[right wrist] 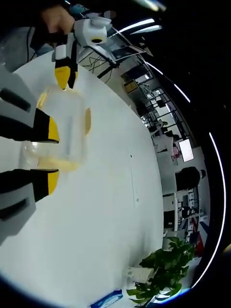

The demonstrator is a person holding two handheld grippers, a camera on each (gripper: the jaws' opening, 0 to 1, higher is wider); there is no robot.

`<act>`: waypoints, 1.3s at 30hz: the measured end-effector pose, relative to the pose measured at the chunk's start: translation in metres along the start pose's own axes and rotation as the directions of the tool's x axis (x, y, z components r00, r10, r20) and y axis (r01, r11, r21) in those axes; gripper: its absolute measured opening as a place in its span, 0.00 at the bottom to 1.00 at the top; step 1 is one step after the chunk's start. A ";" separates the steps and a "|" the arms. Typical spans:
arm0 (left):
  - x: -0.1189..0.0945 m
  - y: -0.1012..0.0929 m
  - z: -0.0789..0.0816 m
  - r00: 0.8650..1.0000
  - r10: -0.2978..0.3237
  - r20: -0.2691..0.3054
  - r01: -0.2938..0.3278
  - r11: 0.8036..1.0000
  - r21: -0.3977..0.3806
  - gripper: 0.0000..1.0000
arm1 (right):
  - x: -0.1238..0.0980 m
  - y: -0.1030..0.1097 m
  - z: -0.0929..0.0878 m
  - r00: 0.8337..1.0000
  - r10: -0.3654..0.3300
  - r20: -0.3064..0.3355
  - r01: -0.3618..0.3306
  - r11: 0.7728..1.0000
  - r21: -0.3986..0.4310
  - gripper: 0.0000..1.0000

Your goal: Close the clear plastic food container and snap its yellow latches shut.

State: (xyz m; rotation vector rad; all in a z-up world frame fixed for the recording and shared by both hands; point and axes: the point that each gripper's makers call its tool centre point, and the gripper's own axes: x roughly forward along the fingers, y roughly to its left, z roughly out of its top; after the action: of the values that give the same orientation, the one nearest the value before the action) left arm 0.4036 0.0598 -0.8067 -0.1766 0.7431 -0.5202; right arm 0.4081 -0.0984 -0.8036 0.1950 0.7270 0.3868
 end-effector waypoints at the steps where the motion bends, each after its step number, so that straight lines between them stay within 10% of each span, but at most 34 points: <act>1: 0.000 0.000 0.000 1.000 -0.002 -0.001 0.002 1.000 -0.002 0.29 | 0.001 0.001 0.000 1.000 0.005 -0.003 -0.005 1.000 -0.004 0.20; 39: 0.012 0.000 -0.006 0.999 -0.049 -0.012 0.047 0.991 -0.124 0.33 | 0.013 0.001 -0.009 0.997 0.047 -0.059 -0.045 0.999 0.028 0.28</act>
State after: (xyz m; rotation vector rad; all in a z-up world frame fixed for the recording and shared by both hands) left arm 0.4067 0.0536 -0.8186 -0.3067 0.7875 -0.5223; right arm 0.4108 -0.0914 -0.8178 0.2264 0.7882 0.4280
